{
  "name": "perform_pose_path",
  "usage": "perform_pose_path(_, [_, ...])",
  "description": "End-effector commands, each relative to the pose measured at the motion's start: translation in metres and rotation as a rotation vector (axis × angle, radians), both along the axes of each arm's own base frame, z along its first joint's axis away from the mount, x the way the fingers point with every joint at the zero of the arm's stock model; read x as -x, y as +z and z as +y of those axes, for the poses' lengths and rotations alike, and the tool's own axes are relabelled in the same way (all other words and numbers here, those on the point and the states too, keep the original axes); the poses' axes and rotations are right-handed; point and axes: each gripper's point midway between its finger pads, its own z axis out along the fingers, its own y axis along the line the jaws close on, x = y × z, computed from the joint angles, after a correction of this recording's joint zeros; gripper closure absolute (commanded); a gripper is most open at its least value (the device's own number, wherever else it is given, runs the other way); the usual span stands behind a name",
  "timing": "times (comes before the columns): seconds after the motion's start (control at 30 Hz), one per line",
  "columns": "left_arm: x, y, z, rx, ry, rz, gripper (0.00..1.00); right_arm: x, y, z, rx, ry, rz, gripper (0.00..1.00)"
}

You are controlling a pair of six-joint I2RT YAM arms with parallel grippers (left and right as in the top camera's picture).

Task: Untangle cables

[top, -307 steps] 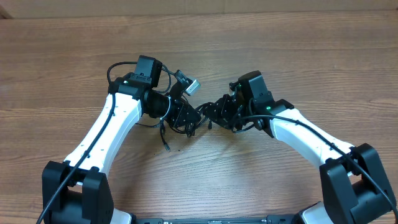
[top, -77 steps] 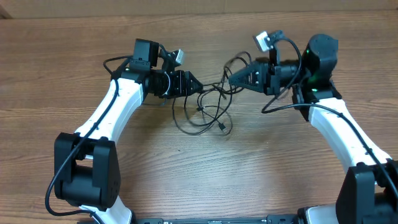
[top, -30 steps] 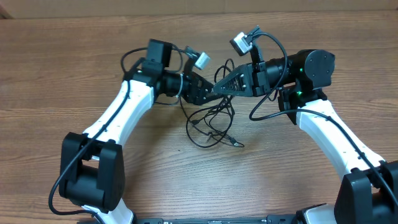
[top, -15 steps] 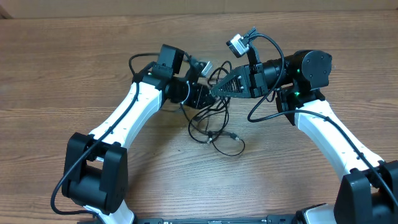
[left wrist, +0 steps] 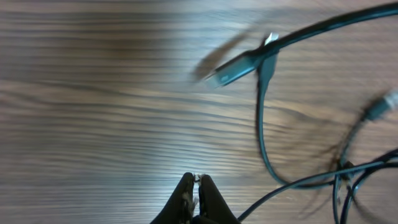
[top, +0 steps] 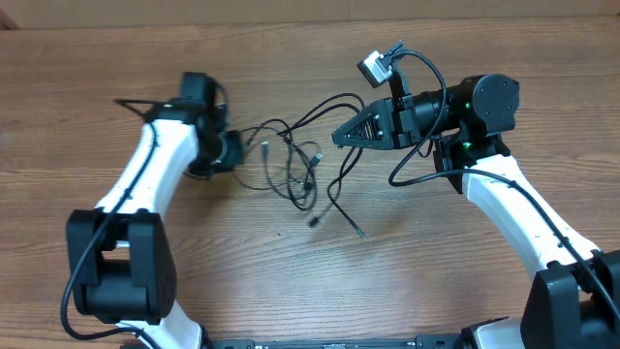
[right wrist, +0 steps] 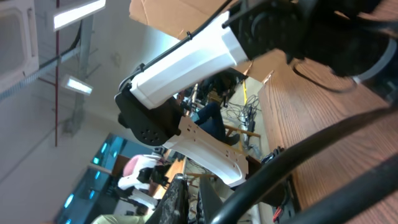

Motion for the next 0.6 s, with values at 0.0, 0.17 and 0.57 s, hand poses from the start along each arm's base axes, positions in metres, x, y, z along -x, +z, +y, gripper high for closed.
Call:
perform_pose_path(0.0, [-0.002, 0.003, 0.021, 0.034, 0.078, 0.006, 0.95, 0.006, 0.002, -0.007, 0.0, 0.014, -0.068, 0.96])
perform_pose_path(0.17, [-0.003, 0.014, 0.028, 0.158, 0.087, -0.02, 0.96, 0.004, -0.02, -0.012, 0.003, -0.005, -0.045, 0.96])
perform_pose_path(0.57, [-0.014, 0.103, 0.023, 0.475, 0.045, -0.281, 0.96, -0.03, -0.112, -0.017, 0.086, -0.254, 0.183, 0.96])
